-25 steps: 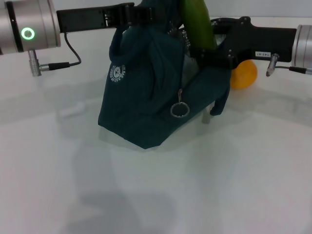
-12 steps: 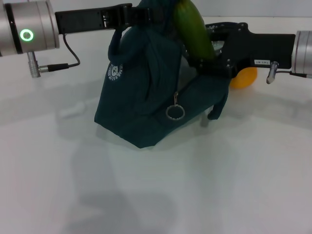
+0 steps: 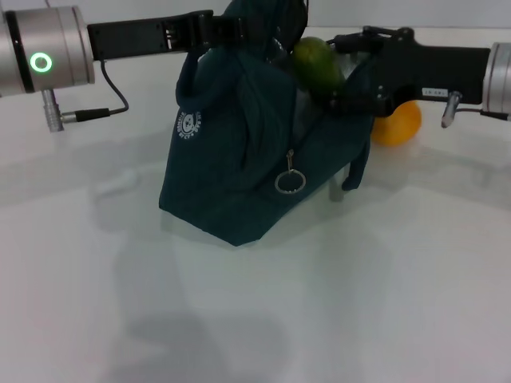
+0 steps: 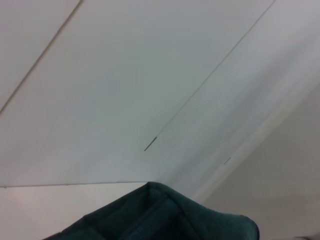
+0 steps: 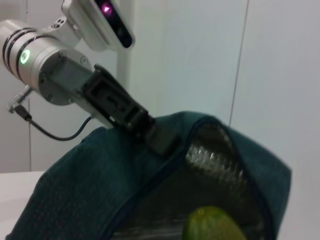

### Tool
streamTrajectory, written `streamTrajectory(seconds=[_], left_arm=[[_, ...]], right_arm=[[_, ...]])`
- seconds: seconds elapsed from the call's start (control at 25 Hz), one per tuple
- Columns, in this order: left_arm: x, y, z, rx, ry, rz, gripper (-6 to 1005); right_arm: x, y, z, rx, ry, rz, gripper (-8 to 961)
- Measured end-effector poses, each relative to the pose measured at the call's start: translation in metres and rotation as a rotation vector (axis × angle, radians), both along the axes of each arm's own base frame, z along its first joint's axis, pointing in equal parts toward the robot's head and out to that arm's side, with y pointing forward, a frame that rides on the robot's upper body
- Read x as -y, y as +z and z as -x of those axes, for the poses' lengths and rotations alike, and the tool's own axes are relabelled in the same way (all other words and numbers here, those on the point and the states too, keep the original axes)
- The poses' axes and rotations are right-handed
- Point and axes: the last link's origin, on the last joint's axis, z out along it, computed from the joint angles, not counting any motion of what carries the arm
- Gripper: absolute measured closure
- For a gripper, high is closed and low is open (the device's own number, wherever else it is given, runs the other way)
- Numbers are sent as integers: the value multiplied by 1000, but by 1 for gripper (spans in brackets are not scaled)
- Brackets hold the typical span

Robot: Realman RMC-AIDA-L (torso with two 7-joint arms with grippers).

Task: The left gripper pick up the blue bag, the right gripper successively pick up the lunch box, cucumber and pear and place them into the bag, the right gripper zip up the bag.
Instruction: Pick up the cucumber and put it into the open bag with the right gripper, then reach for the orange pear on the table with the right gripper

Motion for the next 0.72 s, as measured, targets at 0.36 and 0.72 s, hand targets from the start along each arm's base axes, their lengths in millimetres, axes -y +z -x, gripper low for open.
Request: streamTrajectory(seconds=[0.36, 0.72], left_arm=[[0, 0, 0, 3, 0, 1, 945], [1, 0, 0, 7, 0, 0, 944]], right_arm=[[5, 38, 2, -50, -1, -106, 131], [-6, 92, -20, -116, -153, -196, 133]])
